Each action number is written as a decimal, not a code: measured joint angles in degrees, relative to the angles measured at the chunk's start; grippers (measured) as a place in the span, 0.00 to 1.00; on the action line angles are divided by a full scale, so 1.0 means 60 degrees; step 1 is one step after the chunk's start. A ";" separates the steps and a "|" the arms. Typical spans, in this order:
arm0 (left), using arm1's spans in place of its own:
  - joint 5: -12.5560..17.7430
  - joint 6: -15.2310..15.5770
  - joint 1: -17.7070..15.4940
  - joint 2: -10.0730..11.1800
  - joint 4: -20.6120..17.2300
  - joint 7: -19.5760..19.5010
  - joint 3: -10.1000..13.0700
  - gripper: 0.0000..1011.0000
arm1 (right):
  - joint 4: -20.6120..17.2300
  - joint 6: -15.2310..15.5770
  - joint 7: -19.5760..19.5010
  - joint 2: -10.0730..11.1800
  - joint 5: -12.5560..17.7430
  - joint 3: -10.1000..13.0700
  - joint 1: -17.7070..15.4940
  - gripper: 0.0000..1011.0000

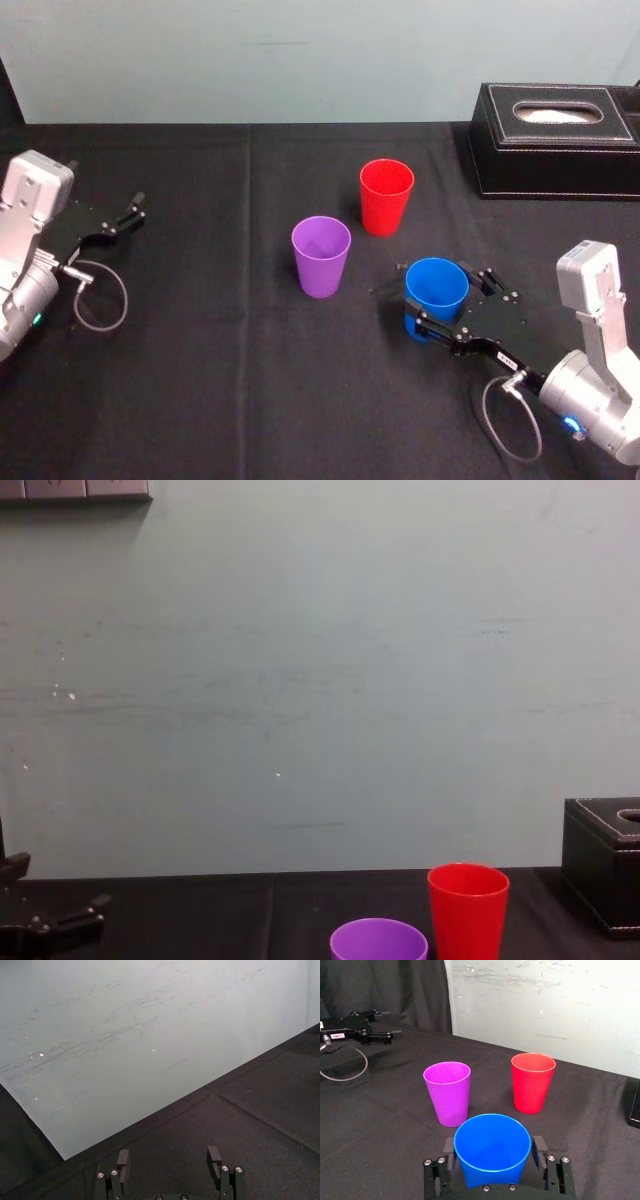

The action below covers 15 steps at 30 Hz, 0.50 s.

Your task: Stack the three plastic cups sequentially using one hand.

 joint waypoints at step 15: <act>0.0001 0.0000 0.0000 0.0000 0.0000 0.0000 0.0000 0.99 | -0.0270 -0.0009 -0.0089 0.0004 -0.0206 0.0061 0.0035 0.77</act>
